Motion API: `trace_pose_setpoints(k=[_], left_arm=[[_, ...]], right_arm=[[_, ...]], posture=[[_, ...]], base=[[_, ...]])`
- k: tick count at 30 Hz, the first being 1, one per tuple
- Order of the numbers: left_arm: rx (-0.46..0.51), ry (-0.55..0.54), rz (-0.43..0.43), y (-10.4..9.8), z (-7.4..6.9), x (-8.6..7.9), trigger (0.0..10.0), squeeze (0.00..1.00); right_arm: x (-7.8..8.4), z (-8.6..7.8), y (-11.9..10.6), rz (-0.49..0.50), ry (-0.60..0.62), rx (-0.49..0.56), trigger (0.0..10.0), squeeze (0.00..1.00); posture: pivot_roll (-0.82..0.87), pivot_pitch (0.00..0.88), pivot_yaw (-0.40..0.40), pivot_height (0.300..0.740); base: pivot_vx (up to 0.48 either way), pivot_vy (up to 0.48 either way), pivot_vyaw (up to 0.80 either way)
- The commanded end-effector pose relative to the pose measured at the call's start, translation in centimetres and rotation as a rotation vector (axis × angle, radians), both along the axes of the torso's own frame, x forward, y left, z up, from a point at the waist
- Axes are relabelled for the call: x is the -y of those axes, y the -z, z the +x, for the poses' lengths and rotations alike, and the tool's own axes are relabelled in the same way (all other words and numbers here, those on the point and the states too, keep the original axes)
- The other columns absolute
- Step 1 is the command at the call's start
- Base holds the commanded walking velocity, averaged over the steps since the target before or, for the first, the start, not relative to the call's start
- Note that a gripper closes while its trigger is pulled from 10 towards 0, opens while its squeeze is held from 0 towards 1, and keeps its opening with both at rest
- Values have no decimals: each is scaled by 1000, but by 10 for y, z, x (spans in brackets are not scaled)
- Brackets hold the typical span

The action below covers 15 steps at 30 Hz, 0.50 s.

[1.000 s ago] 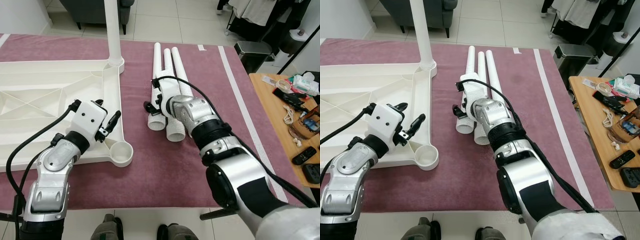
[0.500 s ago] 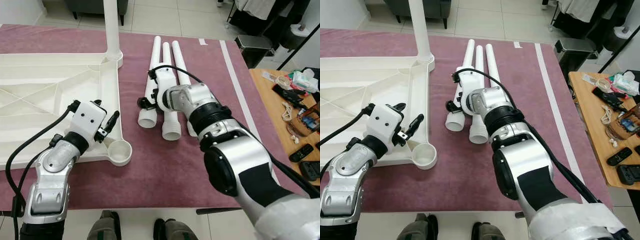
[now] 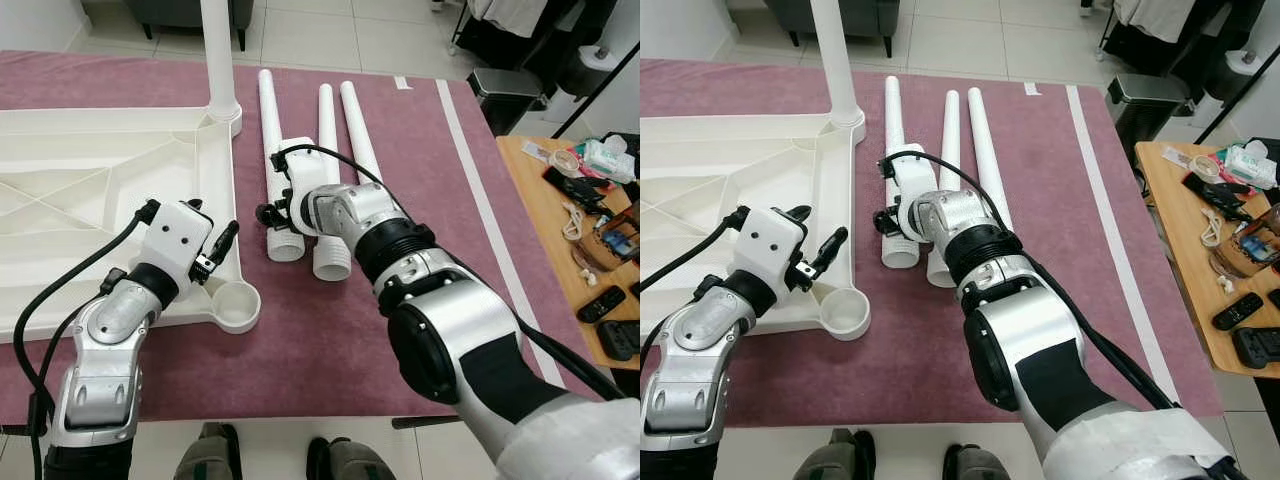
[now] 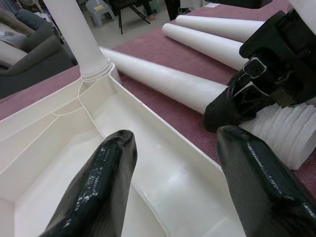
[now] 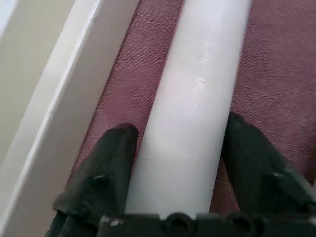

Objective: Building children table

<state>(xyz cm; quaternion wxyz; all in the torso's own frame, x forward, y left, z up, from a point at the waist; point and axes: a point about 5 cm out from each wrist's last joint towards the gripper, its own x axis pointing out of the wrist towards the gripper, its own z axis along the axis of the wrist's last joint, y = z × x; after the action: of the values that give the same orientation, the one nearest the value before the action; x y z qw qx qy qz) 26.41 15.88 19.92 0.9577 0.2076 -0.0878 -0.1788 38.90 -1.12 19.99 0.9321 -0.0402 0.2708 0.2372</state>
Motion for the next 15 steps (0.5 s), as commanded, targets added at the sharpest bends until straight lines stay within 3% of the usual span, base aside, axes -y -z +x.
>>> trace_pose_setpoints(k=[1, 7, 8, 9, 12, 13, 15], left_arm=[[49, -151, -35, -2, 2, -8, 10000, 0], [49, -146, -39, -2, 4, -6, 10000, 0], [50, -144, -41, -3, 4, -5, 10000, 0], [52, -142, -44, -3, 5, -5, 10000, 0], [52, -142, -44, -3, 5, -5, 10000, 0], [54, -141, -47, -4, 5, -5, 10000, 0], [54, -141, -47, -4, 5, -5, 10000, 0]], right_arm=[[13, -6, 33, -51, 65, -126, 0, 0], [16, 2, 12, 80, 147, -100, 0, 0], [16, 6, 2, 149, 171, -81, 0, 0], [18, 11, -16, 236, 198, -52, 10000, 0], [18, 11, -16, 236, 198, -52, 10000, 0], [21, 15, -31, 304, 221, -21, 10000, 0], [21, 15, -31, 304, 221, -21, 10000, 0]], posture=[[2, 205, -56, 740], [-4, 202, -50, 740], [-4, 202, -49, 740], [-2, 199, -45, 740], [-2, 199, -45, 740], [0, 198, -43, 740], [0, 198, -43, 740]], base=[[0, 0, 0], [0, 0, 0], [0, 0, 0], [0, 0, 0], [0, 0, 0], [0, 0, 0], [0, 0, 0]])
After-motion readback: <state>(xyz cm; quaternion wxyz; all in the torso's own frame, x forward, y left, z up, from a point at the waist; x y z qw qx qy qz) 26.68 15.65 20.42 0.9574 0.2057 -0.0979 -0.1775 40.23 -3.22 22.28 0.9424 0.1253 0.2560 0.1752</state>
